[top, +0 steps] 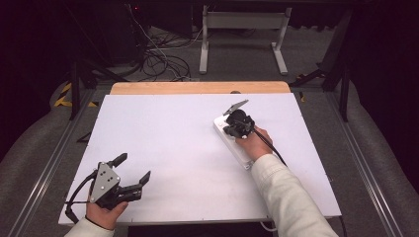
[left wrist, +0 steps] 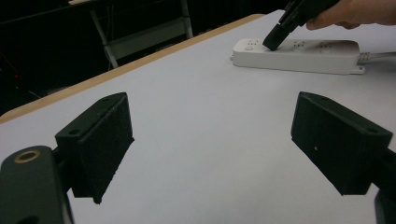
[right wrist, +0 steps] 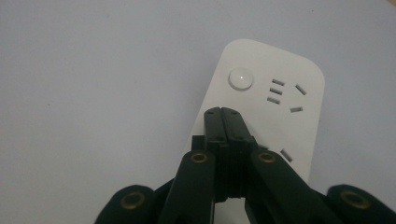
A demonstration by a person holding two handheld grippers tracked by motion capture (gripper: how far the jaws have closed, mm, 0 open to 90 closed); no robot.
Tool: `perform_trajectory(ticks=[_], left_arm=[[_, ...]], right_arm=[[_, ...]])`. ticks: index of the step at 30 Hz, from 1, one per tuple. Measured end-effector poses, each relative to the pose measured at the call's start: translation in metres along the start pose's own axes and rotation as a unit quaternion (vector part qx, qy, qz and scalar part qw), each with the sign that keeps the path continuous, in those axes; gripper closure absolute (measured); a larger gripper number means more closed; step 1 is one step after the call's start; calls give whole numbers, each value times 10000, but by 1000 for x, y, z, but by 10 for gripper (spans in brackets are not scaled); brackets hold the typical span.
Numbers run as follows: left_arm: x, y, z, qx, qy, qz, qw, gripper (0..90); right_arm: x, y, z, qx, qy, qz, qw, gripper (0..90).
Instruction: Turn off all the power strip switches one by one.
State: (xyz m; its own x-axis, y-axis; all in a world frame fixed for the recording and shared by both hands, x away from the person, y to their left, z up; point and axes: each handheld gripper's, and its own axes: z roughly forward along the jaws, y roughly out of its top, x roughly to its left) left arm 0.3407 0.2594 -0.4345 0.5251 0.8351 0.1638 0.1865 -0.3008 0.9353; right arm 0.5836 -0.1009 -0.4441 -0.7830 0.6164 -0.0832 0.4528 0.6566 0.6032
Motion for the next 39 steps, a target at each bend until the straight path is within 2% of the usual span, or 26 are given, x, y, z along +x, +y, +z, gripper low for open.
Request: perform_trajectory(ticks=[1, 2, 3, 4, 5, 7, 20, 21, 22, 23, 26, 27, 31, 39], left_arm=[[0, 0, 0, 1, 0, -13, 10000, 133], [0, 0, 0, 1, 0, -13, 10000, 133], [1, -1, 1, 9, 11, -18, 10000, 133], [1, -1, 1, 9, 11, -18, 10000, 133], [2, -1, 2, 11, 6, -39, 10000, 133], [2, 0, 2, 13, 17, 6, 10000, 133], [1, 0, 2, 19, 6, 9, 10000, 133], [1, 0, 2, 19, -3, 14, 10000, 133], [1, 0, 2, 19, -3, 14, 10000, 133], [1, 0, 2, 18, -6, 15, 10000, 133], [1, 0, 1, -2, -2, -13, 10000, 133], [2, 0, 0, -8, -11, -6, 10000, 133], [3, -1, 1, -1, -23, -38, 10000, 133], [2, -1, 1, 3, -20, -30, 10000, 133]], right_arm=[[2, 5, -9, -107, -154, -227, 9996, 900], [2, 5, -9, -107, -154, -227, 9996, 900], [-1, 9, -25, -677, 164, 76, 9975, 900], [-1, 9, -25, -677, 164, 76, 9975, 900], [-3, 11, -35, -840, 183, 81, 9963, 900], [-2, 11, -39, -883, 123, 53, 9960, 900], [-3, 17, -44, -974, 30, -15, 9952, 900], [-4, 24, -43, -824, 61, 82, 9965, 900], [-4, 24, -43, -824, 61, 82, 9965, 900], [-1, 33, -45, -845, 24, 6, 9964, 900], [-2, 39, -44, -926, 38, 23, 9957, 900], [-6, 41, -39, -846, 25, 98, 9964, 900], [-10, 39, -30, -897, 131, 275, 9955, 900], [-13, 35, -12, -757, 143, 320, 9965, 900]])
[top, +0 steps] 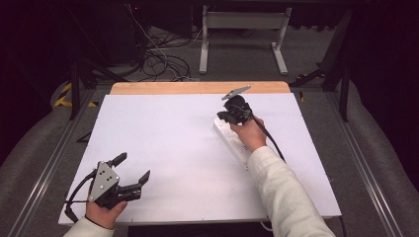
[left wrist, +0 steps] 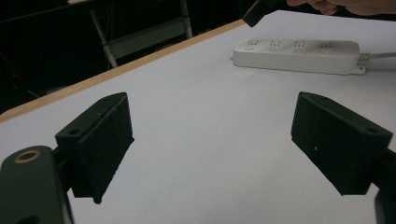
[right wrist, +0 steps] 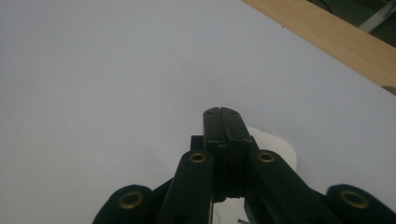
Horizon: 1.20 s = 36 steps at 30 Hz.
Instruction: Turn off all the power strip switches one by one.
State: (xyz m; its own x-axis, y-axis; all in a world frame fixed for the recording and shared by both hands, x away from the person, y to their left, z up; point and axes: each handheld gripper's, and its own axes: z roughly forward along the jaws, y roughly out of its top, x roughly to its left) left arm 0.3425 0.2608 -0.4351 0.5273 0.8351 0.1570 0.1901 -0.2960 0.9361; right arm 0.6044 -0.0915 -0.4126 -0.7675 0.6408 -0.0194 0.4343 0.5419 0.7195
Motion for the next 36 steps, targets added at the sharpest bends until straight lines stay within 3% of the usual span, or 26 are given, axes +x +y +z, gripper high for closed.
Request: perform_trajectory(ticks=[16, 36], left_arm=[[1, 0, 1, 13, 9, -10, 10000, 133], [0, 0, 0, 10, 8, 0, 10000, 133]], right_arm=[[-4, -12, 26, 283, -19, 75, 9996, 900], [-5, -16, 32, 417, -180, 47, 9990, 900]])
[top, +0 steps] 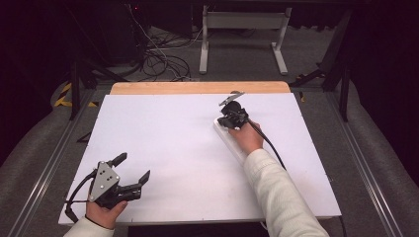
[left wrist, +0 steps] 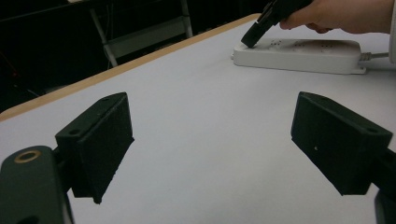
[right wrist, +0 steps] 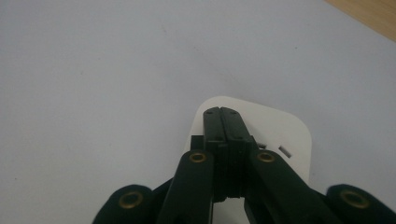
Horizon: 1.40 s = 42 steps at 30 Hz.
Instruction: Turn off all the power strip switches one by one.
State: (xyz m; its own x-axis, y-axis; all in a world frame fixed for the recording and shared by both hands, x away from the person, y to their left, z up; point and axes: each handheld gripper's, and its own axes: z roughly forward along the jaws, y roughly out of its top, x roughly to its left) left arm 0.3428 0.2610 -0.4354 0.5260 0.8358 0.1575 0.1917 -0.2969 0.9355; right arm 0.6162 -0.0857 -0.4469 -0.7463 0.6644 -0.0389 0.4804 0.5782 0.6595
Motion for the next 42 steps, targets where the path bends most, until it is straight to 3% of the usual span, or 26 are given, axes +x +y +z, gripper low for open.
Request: perform_trajectory(ticks=[14, 34, 37, 39, 42], left_arm=[[0, 0, 0, -7, 3, -8, 10000, 133], [0, 0, -1, -17, -8, -21, 10000, 133], [0, 0, -1, -6, -8, -23, 10000, 133], [1, 0, -1, -3, -12, -27, 10000, 133], [1, 0, 1, 12, 13, -24, 10000, 133]], right_arm=[[5, 0, 1, -9, -57, -94, 9999, 900], [1, -1, 3, -68, -113, 50, 9999, 900], [4, 1, 3, 8, -200, -29, 9998, 900], [10, 4, -4, -5, -351, -314, 9989, 900], [13, 8, -21, -366, -192, -242, 9989, 900]])
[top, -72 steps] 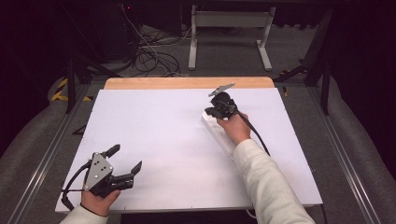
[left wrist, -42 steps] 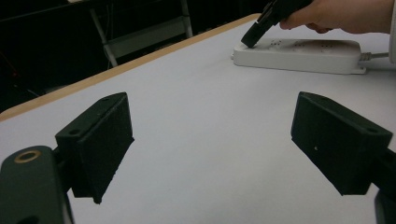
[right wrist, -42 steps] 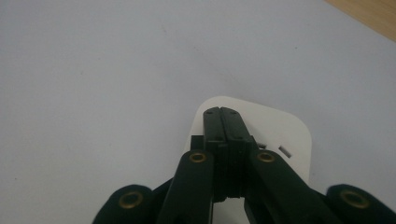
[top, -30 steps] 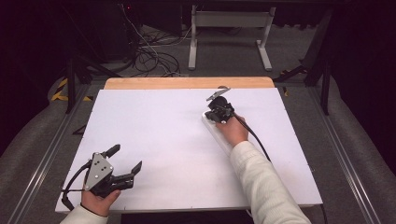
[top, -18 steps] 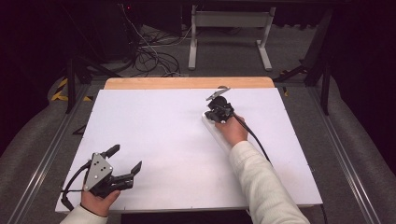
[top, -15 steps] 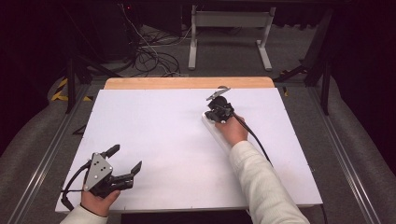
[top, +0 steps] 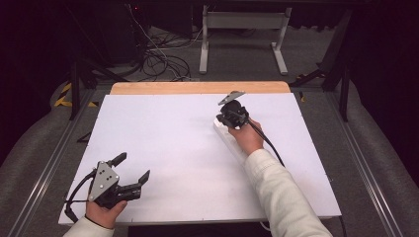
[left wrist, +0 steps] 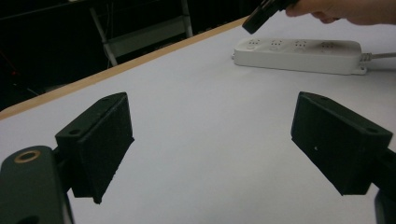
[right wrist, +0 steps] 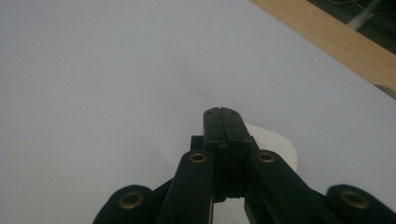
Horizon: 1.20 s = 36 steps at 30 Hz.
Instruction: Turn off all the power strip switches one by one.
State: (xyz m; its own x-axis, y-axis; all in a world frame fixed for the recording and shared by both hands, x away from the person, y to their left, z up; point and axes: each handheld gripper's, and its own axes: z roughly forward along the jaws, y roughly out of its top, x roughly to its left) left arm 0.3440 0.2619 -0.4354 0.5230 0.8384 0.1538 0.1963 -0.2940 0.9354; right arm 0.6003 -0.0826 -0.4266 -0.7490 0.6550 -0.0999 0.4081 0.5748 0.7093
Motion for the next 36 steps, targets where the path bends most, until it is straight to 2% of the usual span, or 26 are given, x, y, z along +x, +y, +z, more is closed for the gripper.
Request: perform_trajectory(ticks=[4, 8, 10, 17, 22, 27, 30, 32, 36], left_arm=[[-1, 0, 0, 6, -1, -3, 10000, 133], [-2, 0, 0, 14, 5, 2, 10000, 133], [-2, 1, 1, 12, 3, 5, 10000, 133], [-1, 1, 2, 22, 9, -5, 10000, 133], [-1, 1, 2, 27, 1, -9, 10000, 132], [-1, 1, 2, 21, -1, -5, 10000, 130], [-1, 1, 2, 11, 0, -2, 10000, 128], [-1, 1, 2, 4, 0, -1, 10000, 126], [-1, 1, 3, 5, -21, -10, 10000, 122]], right_arm=[[4, 6, -21, -235, 113, -191, 9995, 900], [5, 5, -34, -316, 152, -175, 9992, 900], [6, 3, -39, -408, 164, -136, 9989, 776], [10, 4, -60, -673, 222, -198, 9973, 603], [13, 0, -78, -944, 259, -199, 9950, 422], [13, -15, -105, -1359, 384, -128, 9899, 264], [14, -28, -119, -1515, 323, -65, 9879, 167], [14, -38, -127, -1559, 338, -3, 9872, 135], [15, -62, -142, -1745, 448, 117, 9836, 89]])
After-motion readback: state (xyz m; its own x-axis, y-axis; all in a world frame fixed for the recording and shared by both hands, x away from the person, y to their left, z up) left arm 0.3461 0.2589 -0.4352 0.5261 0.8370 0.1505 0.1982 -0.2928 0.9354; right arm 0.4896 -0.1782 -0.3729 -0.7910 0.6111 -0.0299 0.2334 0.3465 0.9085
